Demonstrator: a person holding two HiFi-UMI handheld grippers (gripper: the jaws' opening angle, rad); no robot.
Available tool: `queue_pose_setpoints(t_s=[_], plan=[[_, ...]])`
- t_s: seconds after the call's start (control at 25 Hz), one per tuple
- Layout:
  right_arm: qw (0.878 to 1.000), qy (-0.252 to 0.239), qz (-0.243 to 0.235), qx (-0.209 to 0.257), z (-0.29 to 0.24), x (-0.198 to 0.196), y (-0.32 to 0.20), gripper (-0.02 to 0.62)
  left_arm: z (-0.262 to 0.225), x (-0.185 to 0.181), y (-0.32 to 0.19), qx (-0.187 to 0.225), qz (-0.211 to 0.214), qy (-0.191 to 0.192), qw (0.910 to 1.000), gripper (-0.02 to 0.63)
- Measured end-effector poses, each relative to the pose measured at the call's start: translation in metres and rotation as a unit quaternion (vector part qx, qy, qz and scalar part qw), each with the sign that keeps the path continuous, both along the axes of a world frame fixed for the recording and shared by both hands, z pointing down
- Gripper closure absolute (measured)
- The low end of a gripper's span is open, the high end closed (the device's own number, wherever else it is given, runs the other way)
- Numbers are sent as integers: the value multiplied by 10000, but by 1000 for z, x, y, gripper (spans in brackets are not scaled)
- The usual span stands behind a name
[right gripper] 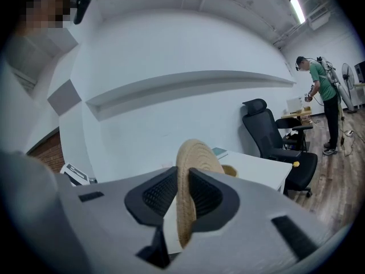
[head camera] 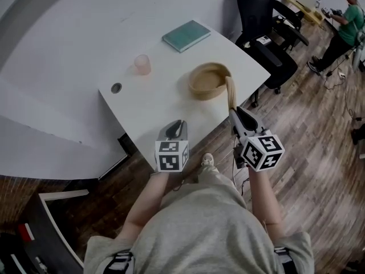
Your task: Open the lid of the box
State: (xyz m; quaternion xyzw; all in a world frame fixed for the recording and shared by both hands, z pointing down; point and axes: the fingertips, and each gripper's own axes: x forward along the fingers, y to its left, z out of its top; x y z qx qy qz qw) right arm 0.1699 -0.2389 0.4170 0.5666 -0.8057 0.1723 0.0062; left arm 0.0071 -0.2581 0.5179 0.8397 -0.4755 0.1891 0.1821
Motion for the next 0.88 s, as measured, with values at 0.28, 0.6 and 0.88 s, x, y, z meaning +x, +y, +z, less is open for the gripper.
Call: queue_pose_setpoints(t_s=[0.28, 0.6, 0.88], plan=[[10000, -61, -58, 22, -2, -25, 47, 528, -11, -17, 47, 129, 78, 85, 9999, 580], [9998, -108, -188, -3, 1, -50, 91, 528, -17, -32, 90, 169, 75, 164, 9997, 584], [9994, -141, -299, -40, 5, -62, 121, 528, -24, -43, 120, 178, 45, 322, 9993, 586]])
